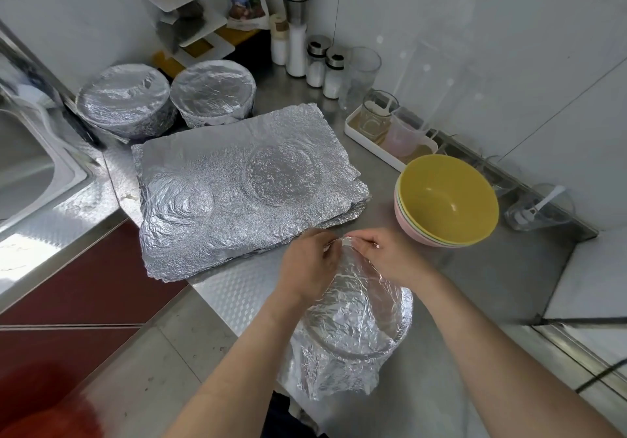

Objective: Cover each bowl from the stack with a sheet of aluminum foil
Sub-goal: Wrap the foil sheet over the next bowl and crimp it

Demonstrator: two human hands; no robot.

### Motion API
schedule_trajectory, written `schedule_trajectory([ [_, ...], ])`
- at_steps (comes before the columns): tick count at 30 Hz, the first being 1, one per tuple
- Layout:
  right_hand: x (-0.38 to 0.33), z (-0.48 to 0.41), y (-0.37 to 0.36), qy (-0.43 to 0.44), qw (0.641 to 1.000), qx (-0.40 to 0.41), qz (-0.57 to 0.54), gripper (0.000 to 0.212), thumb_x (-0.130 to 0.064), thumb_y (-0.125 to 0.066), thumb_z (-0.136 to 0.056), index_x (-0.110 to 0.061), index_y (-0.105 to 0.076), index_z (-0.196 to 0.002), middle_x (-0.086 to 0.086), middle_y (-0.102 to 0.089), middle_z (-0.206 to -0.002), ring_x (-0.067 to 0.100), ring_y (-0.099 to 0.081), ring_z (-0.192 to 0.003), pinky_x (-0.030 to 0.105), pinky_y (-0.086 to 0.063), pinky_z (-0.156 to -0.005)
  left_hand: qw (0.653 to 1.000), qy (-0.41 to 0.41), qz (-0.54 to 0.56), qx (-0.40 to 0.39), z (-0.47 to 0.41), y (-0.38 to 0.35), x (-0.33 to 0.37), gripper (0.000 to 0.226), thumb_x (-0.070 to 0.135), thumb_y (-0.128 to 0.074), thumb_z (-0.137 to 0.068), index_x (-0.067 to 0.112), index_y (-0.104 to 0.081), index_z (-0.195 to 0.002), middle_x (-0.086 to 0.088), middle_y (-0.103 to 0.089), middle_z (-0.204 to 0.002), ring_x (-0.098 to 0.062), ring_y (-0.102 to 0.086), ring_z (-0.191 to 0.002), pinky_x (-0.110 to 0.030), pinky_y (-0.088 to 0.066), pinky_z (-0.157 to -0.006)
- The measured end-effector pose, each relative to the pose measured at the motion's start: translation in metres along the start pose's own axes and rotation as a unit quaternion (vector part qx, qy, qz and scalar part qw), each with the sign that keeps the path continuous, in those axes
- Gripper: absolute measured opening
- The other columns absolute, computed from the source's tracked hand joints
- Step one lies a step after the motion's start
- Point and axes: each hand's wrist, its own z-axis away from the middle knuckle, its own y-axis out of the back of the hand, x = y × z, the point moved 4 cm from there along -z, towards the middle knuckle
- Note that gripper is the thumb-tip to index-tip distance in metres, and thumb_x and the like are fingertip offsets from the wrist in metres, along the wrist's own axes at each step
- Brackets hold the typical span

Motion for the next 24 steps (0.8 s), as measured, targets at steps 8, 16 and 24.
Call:
schedule_trajectory([
  [8,0.007,0.009,0.000,0.008,0.998,0.062,-0.018,0.021,-0.021,-0.053,-0.098,-0.026,-0.073,-0.104,0.010,-0.070,-0.076,0.015,-0.057,-0.064,0.031,-0.047,-0.063,0.999,0.008,-0.030,-0.029,-0.004,0.001,0.004,0.032,0.027,-0.056,-0.097,0.022,-0.051,-0.065,0.007,-0.046,-0.051,-0.016,-0.043,-0.051,-0.031,-0.029,-0.054],
  [16,0.021,0.022,0.008,-0.027,0.982,0.160,-0.097,0.023,-0.014,-0.050,-0.099,-0.014,-0.069,-0.085,-0.007,-0.059,-0.060,0.003,-0.049,-0.056,0.026,-0.040,-0.060,0.996,-0.038,-0.064,-0.040,-0.019,0.000,0.022,0.025,0.024,-0.047,-0.101,0.017,-0.070,-0.109,-0.004,-0.072,-0.085,-0.024,-0.063,-0.075,-0.037,-0.050,-0.067],
  [24,0.014,0.012,0.009,-0.080,0.985,0.051,-0.142,0.032,-0.027,-0.047,-0.100,-0.015,-0.060,-0.127,0.001,-0.064,-0.120,0.009,-0.056,-0.111,0.026,-0.040,-0.101,0.994,-0.057,-0.068,-0.057,-0.025,-0.002,0.025,0.024,0.024,-0.051,-0.100,0.017,-0.072,-0.107,-0.006,-0.072,-0.080,-0.024,-0.060,-0.068,-0.032,-0.043,-0.061],
])
